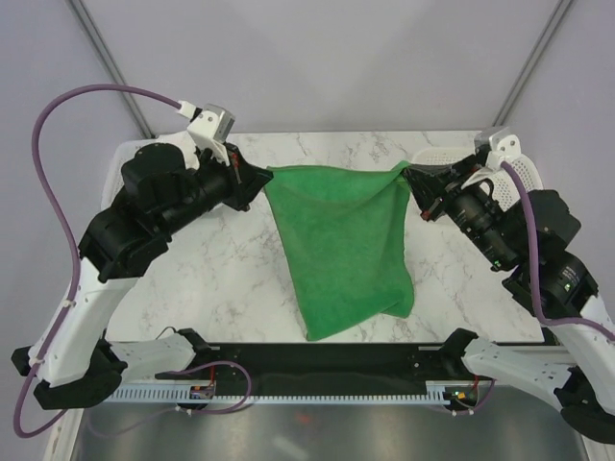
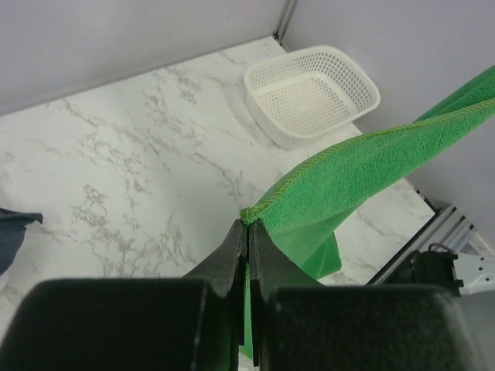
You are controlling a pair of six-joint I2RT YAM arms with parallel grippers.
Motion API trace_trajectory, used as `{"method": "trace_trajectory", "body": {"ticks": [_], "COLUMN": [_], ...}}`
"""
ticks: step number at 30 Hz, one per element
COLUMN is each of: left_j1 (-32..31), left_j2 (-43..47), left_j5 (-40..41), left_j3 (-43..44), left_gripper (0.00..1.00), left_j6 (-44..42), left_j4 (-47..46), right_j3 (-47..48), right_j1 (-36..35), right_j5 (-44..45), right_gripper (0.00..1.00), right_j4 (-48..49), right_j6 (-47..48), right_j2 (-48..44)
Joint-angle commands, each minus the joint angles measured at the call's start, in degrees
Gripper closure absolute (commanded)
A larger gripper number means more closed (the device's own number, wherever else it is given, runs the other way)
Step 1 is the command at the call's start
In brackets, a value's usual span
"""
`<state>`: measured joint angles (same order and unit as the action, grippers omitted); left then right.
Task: Fold and stack the towels
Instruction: Flatten out the crumpled towel
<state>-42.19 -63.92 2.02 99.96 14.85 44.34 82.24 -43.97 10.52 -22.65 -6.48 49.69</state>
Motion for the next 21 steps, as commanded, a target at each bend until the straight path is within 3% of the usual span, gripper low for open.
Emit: {"method": "trace_trajectory", "body": {"ticks": [1,8,15,21], "left_j1": [0.1,0.1,0.2,0.1], "left_j2": [3.8,8.2,9.5,10.0], "left_j5": [-1.4,-7.5,-10.3,-18.3], "left_j3": [-1.9,-3.7,0.0,2.3], "left_gripper": [0.98,0.98,0.98,0.98], "left_j6": [-2.5,0.7,2.5,5.8], "left_j4": [0.4,0.9,1.5,1.3], "right_j3": [-3.1,-8.5,-5.7,-6.4], "right_j1": [0.3,0.3,0.2,0.3], "right_j5": [-3.8,-12.2,-18.6,-24.8], "right_gripper": [1.00,1.00,1.00,1.00], "right_j4": [-2.1,-0.8,4.2,9.3], "right_j6": [-2.8,-10.5,-15.8,-20.8], "right_j2": [-5.0,-11.0,-10.6,-11.1]}}
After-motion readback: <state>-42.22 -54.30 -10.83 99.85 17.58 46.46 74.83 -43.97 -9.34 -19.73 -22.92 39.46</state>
